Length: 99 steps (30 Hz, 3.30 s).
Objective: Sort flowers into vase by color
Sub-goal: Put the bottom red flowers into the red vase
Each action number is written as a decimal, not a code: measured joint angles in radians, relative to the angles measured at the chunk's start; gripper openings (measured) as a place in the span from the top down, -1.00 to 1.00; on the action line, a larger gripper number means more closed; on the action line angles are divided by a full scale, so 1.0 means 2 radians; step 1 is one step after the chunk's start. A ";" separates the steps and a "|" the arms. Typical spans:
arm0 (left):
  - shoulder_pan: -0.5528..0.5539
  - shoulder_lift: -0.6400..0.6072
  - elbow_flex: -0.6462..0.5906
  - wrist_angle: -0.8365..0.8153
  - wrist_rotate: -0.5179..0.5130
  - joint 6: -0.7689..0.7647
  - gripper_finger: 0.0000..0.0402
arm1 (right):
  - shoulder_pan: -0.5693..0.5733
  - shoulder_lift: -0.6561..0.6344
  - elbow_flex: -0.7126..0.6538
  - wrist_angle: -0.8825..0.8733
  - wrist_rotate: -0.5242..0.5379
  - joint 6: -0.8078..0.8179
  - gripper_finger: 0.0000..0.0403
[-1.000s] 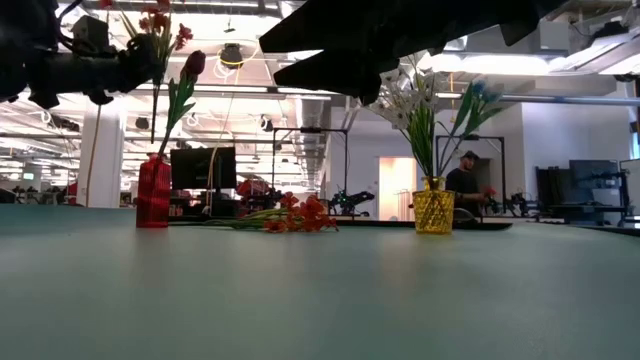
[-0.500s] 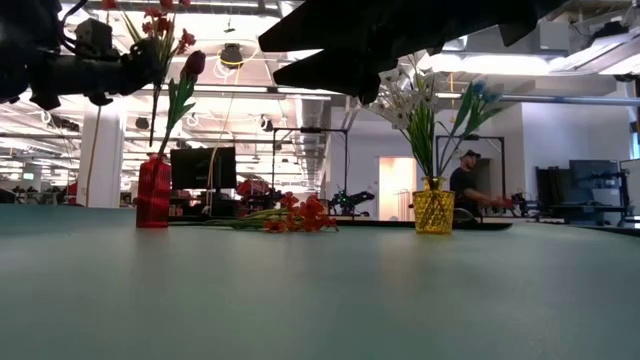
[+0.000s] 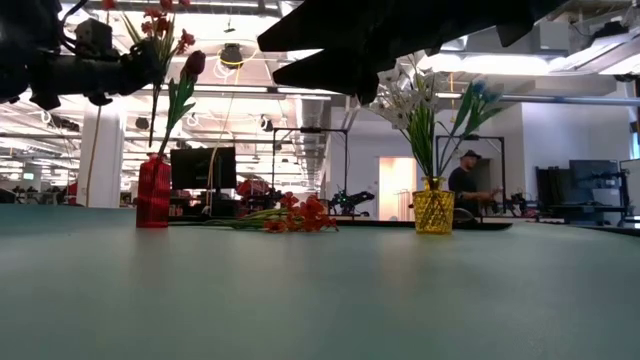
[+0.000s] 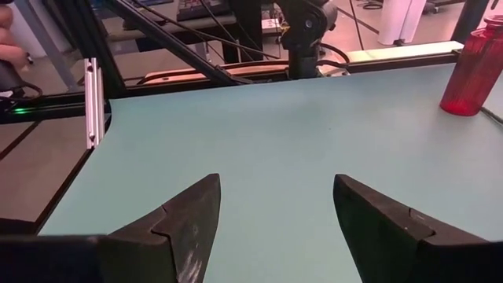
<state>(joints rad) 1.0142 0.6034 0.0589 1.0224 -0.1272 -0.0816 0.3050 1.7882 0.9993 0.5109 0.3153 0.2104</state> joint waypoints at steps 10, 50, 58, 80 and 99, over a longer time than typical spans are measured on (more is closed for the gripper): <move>-0.017 0.018 0.000 0.015 -0.019 0.022 1.00 | 0.000 0.000 0.000 0.003 0.000 0.000 -0.36; -0.153 -0.088 0.118 -0.081 0.277 -0.267 1.00 | -0.081 0.000 0.167 0.010 -0.041 -0.170 -0.36; -0.322 0.011 0.118 -0.035 0.240 -0.188 1.00 | -0.102 0.001 0.179 0.024 -0.068 -0.137 -0.36; -0.499 0.211 0.156 0.061 0.147 -0.044 1.00 | -0.097 0.082 0.185 0.094 -0.064 -0.133 -0.30; -0.500 0.208 0.156 0.028 0.172 -0.047 1.00 | -0.076 0.081 0.185 0.027 -0.032 -0.146 0.81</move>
<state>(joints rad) 0.0143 1.0203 0.3710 1.0776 0.2171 -0.1749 0.1526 1.9495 1.3697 0.5657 0.2519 -0.0809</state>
